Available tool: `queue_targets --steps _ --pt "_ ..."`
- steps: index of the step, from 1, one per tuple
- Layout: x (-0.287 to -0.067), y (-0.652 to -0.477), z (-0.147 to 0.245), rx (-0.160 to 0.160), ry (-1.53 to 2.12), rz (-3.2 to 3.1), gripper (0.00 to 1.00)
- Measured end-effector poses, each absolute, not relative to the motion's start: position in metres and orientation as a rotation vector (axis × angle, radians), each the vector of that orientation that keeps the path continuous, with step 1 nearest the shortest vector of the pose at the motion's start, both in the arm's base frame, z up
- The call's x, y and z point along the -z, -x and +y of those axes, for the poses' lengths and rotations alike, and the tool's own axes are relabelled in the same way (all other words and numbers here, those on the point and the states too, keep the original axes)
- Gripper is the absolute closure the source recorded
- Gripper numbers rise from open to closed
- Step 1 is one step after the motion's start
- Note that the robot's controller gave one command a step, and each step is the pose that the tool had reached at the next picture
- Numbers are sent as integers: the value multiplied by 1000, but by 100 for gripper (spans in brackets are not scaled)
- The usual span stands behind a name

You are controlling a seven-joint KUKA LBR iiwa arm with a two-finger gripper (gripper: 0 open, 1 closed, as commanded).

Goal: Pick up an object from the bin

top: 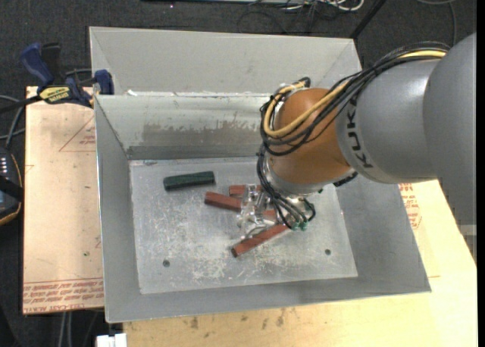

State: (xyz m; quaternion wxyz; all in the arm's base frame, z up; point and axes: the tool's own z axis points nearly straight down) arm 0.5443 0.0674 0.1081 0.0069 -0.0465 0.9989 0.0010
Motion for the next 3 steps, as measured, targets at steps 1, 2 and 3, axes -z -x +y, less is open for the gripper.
queue_targets --steps 1,2,3 --pt "-134 -530 71 -1 131 3149 100" --pt "-156 -539 70 -3 146 3126 100" --pt "-175 -513 41 -1 -9 3139 0"
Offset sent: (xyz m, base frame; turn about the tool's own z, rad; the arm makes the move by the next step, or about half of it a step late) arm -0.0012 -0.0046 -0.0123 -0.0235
